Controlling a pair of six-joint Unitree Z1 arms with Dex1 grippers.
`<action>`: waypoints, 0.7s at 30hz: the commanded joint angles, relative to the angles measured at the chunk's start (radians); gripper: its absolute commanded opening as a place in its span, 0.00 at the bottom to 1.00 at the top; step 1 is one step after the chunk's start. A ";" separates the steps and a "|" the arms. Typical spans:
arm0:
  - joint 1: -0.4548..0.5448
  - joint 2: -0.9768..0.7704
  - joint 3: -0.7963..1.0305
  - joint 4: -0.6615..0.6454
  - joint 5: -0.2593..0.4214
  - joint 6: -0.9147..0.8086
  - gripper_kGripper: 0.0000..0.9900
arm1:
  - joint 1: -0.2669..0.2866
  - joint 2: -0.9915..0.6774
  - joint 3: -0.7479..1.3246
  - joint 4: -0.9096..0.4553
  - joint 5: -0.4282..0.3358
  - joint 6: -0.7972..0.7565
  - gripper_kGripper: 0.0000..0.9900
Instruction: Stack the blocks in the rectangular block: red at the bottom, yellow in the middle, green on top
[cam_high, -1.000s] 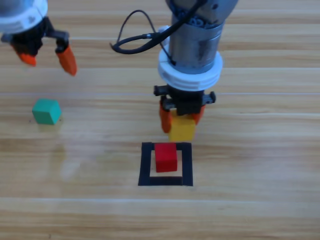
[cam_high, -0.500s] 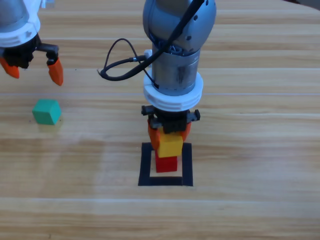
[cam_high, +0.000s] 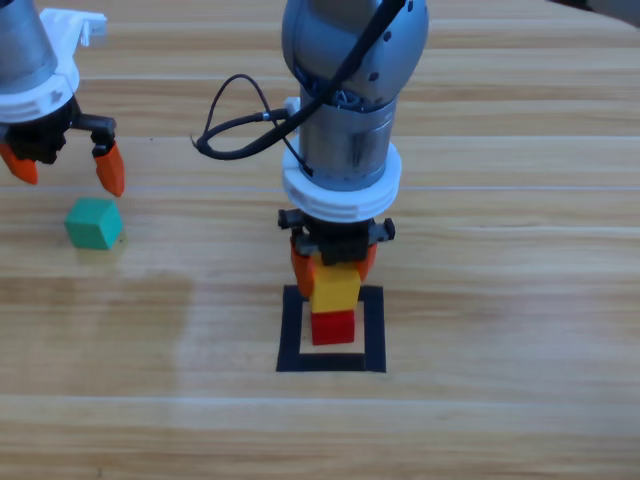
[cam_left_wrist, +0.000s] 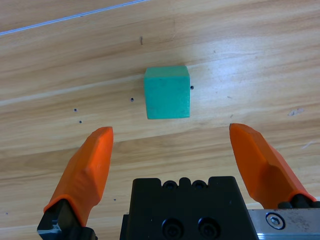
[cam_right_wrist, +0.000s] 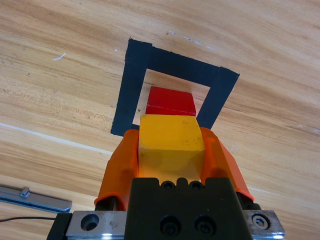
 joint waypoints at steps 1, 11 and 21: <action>0.016 0.002 0.021 -0.019 -0.011 -0.009 1.00 | 0.023 0.087 -0.004 0.009 0.012 0.012 0.00; 0.016 -0.001 0.037 -0.027 -0.011 -0.013 1.00 | 0.022 0.092 -0.004 0.009 0.021 0.012 1.00; 0.019 0.004 0.078 -0.056 -0.017 -0.044 1.00 | 0.040 -0.100 0.002 0.008 -0.040 0.012 1.00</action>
